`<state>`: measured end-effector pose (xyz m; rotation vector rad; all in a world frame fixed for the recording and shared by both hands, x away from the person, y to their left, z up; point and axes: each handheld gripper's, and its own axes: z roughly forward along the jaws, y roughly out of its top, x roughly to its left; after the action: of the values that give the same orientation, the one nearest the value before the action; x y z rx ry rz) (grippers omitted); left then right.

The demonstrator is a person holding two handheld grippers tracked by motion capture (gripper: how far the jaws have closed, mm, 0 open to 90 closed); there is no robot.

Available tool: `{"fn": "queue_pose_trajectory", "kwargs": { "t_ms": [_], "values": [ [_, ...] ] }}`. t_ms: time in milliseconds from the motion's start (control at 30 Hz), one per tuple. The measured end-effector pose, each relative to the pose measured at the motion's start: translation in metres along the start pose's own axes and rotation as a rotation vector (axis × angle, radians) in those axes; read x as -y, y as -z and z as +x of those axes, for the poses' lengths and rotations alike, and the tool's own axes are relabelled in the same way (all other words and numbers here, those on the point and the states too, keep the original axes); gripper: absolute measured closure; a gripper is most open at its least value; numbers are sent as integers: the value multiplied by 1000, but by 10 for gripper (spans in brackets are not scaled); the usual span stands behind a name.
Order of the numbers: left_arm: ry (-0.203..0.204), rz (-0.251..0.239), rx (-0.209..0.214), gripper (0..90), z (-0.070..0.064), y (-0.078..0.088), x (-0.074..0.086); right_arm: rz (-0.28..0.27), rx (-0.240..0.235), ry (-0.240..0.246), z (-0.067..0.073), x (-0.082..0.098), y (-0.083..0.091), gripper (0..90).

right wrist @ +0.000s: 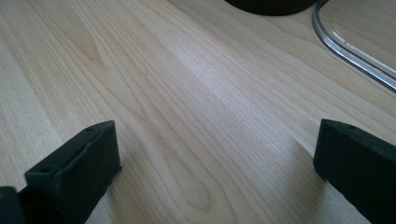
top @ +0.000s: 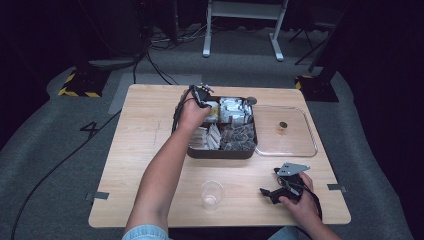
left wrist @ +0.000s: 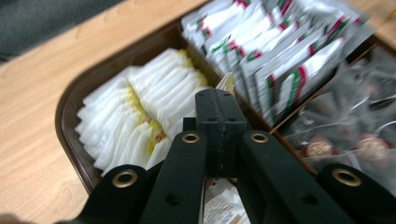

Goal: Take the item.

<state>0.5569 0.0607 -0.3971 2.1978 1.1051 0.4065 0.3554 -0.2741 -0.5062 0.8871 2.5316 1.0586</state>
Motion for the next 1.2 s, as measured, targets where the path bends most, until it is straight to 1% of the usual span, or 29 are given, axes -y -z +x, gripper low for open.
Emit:
{"fn": "queue_pose_trajectory", "kwargs": {
  "t_ms": [67, 100, 133, 200, 300, 333, 367, 400, 433, 467, 500, 533, 600, 633, 667, 700, 733, 767, 800, 833, 867, 900, 967, 1000, 1033, 1167, 1200],
  "values": [
    [4, -17, 20, 900, -1, 4, -2, -1, 0, 0, 0, 0, 0, 5],
    [-11, -16, 28, 900, -1, 8, -4, 0, 0, 0, 0, 0, 0, 5],
    [-9, -34, 44, 900, -3, 16, -6, 0, 0, 0, 0, 0, 0, 5],
    [-22, -52, 57, 900, -4, 24, -9, 2, -1, -3, 0, 0, 0, 5],
    [-27, -63, 80, 900, -6, 36, -11, 2, -1, -2, 0, 0, 0, 5],
    [-27, -63, 80, 900, -6, 36, -11, 2, -1, -2, 0, 0, 0, 5],
    [-29, -69, 88, 900, -7, 40, -11, 2, -2, -3, 0, 0, 0, 5],
    [-37, -86, 106, 900, -9, 51, -12, 2, -2, -2, 0, 0, 0, 5],
    [-37, -86, 106, 900, -9, 51, -12, 3, -1, -2, 0, 0, 0, 5],
    [-44, -90, 112, 900, -10, 56, -12, 3, -1, -2, 0, 0, 0, 5],
    [-54, -102, 121, 900, -11, 64, -11, 1, -1, -1, 0, 0, 0, 5],
    [-54, -102, 121, 900, -11, 64, -11, 1, -1, -1, 0, 0, 0, 5],
    [-69, -114, 132, 900, -14, 75, -10, -2, -1, 2, 0, 0, 0, 5],
    [-79, -122, 144, 900, -16, 83, -8, -3, -1, 3, 0, 0, 0, 5],
    [-79, -122, 144, 900, -16, 83, -8, -3, -1, 3, 0, 0, 0, 5],
    [-96, -133, 165, 900, -22, 92, -6, 0, -2, -1, 0, 0, 0, 5],
    [-96, -133, 165, 900, -22, 92, -6, -1, -2, 1, 0, 0, 0, 5],
    [-99, -138, 176, 900, -25, 97, -5, 0, -2, 0, 0, 0, 0, 5],
    [-112, -139, 188, 900, -28, 100, -3, -1, -2, 0, 0, 0, 0, 4],
    [-128, -145, 203, 900, -35, 108, 0, 0, -2, 0, 0, 0, 0, 5],
    [-128, -145, 203, 900, -35, 108, 0, 0, -2, 0, 0, 0, 0, 5],
    [-152, -146, 216, 900, -41, 116, 3, 1, -2, 3, 0, 0, 0, 4],
    [-172, -153, 225, 900, -46, 124, 7, 2, -4, 1, 0, 0, 0, 5],
    [-172, -153, 225, 900, -46, 124, 7, 2, -4, 1, 0, 0, 0, 5],
    [-187, -162, 235, 900, -50, 132, 11, 2, -4, 1, 0, 0, 0, 5],
    [-224, -191, 251, 900, -60, 151, 20, 2, -3, 2, 0, 0, 0, 5],
    [-224, -191, 251, 900, -60, 151, 20, 1, -3, 2, 0, 0, 0, 5]
  ]
}}
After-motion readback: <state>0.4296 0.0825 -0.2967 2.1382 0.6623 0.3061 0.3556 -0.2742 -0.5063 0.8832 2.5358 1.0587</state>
